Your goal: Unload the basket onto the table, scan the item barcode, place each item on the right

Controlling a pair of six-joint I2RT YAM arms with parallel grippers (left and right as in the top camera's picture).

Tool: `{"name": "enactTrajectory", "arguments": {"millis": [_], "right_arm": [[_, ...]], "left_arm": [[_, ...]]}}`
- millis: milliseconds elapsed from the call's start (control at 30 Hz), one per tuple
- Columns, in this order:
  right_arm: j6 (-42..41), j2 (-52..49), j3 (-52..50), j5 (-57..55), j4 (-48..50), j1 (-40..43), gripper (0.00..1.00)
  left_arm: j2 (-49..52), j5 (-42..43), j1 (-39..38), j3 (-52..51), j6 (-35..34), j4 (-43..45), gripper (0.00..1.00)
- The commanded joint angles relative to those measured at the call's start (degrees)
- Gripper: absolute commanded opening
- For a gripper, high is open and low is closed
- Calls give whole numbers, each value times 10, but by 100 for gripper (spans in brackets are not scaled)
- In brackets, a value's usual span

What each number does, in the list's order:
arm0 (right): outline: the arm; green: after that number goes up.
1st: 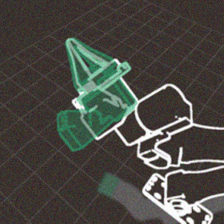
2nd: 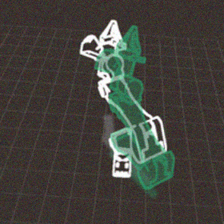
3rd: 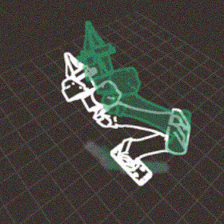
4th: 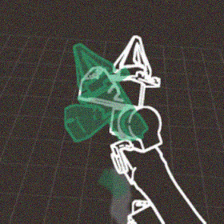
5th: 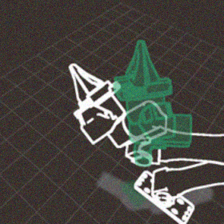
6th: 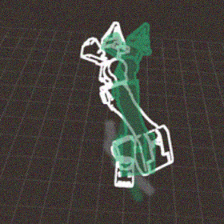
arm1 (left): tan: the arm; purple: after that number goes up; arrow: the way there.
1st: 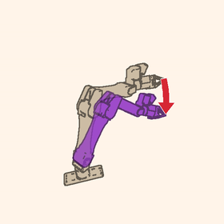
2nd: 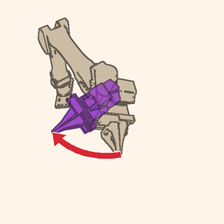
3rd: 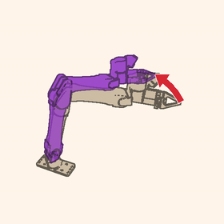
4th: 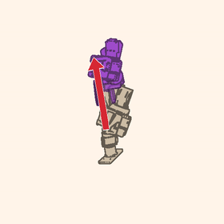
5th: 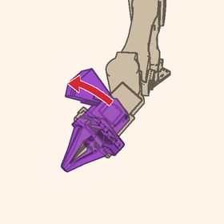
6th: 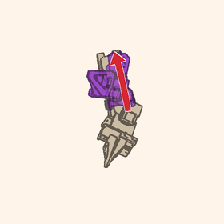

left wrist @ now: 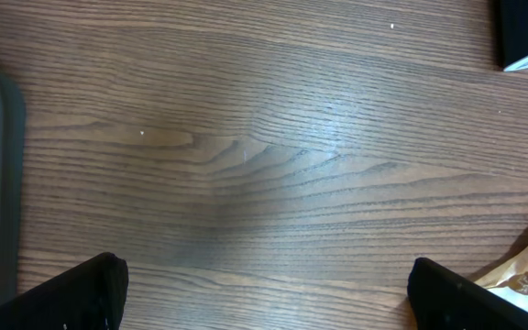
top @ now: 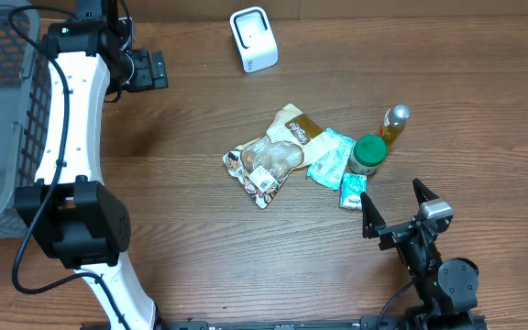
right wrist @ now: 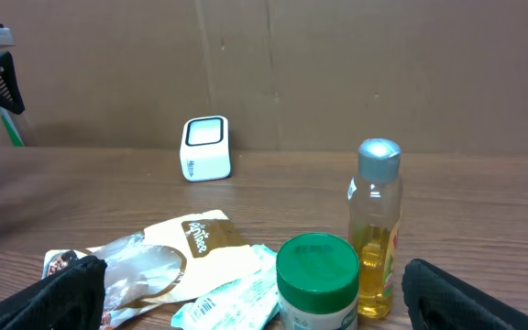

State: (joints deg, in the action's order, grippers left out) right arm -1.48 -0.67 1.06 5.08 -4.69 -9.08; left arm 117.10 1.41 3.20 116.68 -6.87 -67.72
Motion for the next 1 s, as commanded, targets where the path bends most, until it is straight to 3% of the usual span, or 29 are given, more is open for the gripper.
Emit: {"name": "enactTrajectory", "arguments": {"millis": [0,500,967], "right_arm": [[2,5,-6,-5,3,2,100],[2,5,-6,-5,3,2,100],[2,5,-6,-5,3,2,100]], "left_arm": [[-65,-4,-2,5,0,1,99],[-323,-4,-2,-17,0,2,99],[-529,-4,-2,-374,0,2,100]]}}
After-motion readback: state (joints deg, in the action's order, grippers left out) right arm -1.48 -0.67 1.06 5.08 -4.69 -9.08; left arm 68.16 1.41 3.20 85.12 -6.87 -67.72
